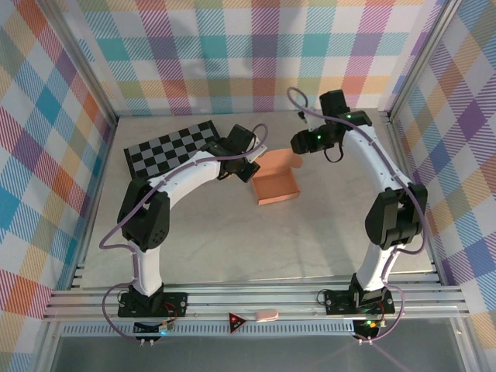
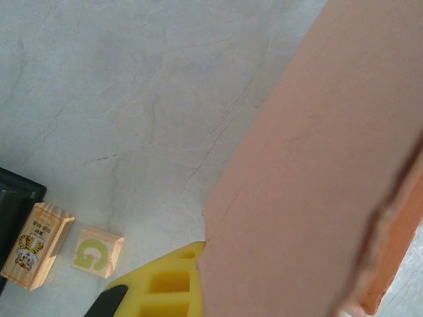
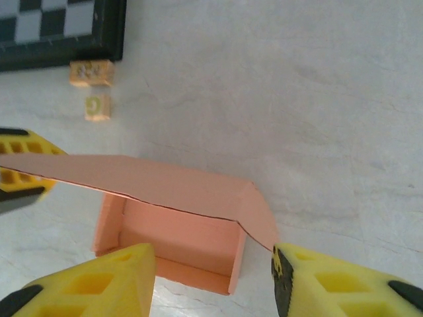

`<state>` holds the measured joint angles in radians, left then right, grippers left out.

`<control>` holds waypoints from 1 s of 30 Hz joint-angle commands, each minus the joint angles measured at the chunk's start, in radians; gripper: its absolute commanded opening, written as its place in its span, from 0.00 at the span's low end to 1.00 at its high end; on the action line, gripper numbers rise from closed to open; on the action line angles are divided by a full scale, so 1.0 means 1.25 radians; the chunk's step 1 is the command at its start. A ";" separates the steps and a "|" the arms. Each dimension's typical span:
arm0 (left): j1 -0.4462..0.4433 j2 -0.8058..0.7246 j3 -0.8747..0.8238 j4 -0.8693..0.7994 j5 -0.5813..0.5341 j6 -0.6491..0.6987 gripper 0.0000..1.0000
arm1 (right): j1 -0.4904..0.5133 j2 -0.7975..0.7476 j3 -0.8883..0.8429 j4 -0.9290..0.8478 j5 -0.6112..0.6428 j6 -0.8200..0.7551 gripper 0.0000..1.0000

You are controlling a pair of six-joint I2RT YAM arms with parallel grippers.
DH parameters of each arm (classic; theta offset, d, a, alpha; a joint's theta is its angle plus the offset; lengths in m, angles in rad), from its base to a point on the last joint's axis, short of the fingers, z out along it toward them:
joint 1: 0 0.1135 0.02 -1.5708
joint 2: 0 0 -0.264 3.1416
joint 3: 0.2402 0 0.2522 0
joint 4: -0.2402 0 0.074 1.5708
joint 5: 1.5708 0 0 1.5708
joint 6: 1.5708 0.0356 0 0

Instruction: Fold the paper box

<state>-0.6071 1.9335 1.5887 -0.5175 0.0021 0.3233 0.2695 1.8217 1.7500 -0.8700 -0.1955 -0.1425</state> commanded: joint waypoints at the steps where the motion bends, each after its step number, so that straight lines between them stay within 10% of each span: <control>1: 0.005 0.006 0.026 -0.009 0.021 0.014 0.00 | 0.012 0.014 -0.018 -0.030 0.075 -0.090 0.49; 18: 0.039 0.018 0.040 -0.019 0.097 0.001 0.00 | -0.013 0.083 -0.010 0.012 0.023 -0.155 0.53; 30: 0.050 0.038 0.065 -0.023 0.085 -0.009 0.03 | -0.003 0.076 -0.023 0.017 0.007 -0.138 0.23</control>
<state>-0.5549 1.9724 1.6356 -0.5247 0.0959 0.3222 0.2569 1.9442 1.7187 -0.8536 -0.1692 -0.3077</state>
